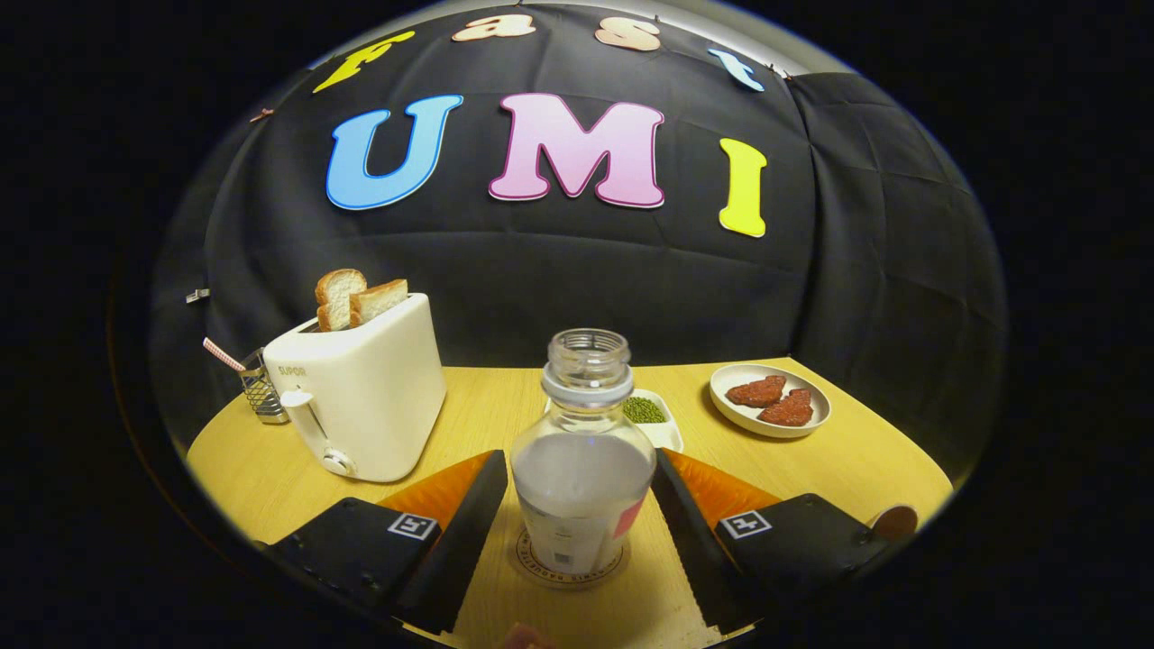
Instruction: Take the bottle from table, then pour the juice into the cup, finally place the bottle on the coaster
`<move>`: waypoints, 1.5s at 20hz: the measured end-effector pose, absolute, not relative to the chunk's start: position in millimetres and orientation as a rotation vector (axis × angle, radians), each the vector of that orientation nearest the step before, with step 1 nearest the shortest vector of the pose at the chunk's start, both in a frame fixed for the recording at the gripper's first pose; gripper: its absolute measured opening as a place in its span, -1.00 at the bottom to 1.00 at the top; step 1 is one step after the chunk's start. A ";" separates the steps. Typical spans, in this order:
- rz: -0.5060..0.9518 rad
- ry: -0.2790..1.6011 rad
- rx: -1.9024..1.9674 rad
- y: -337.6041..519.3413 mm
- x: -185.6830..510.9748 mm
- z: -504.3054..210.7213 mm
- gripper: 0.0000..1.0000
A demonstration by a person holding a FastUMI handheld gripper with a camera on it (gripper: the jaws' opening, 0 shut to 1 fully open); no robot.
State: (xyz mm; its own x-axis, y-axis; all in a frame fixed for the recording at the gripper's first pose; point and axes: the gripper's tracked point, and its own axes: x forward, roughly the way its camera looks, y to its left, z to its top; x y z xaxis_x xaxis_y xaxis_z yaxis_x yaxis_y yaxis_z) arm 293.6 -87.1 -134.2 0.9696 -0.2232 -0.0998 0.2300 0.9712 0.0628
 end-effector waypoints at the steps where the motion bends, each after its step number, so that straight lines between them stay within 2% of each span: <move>1: -0.223 0.098 0.085 -84.5 289.0 -135.1 0.95; 9: -0.195 0.134 0.065 -74.3 227.1 -130.9 0.95; 22: -0.205 -0.012 0.033 -87.6 60.6 -37.5 0.94; 30: -0.090 -0.075 0.122 -32.0 -3.0 6.4 0.94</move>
State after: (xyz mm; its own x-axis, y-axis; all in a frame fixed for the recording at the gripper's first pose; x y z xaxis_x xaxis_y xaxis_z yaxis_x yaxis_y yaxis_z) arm -3.0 -32.0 6.4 0.9932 -0.0942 0.0690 0.0851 0.9885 0.1248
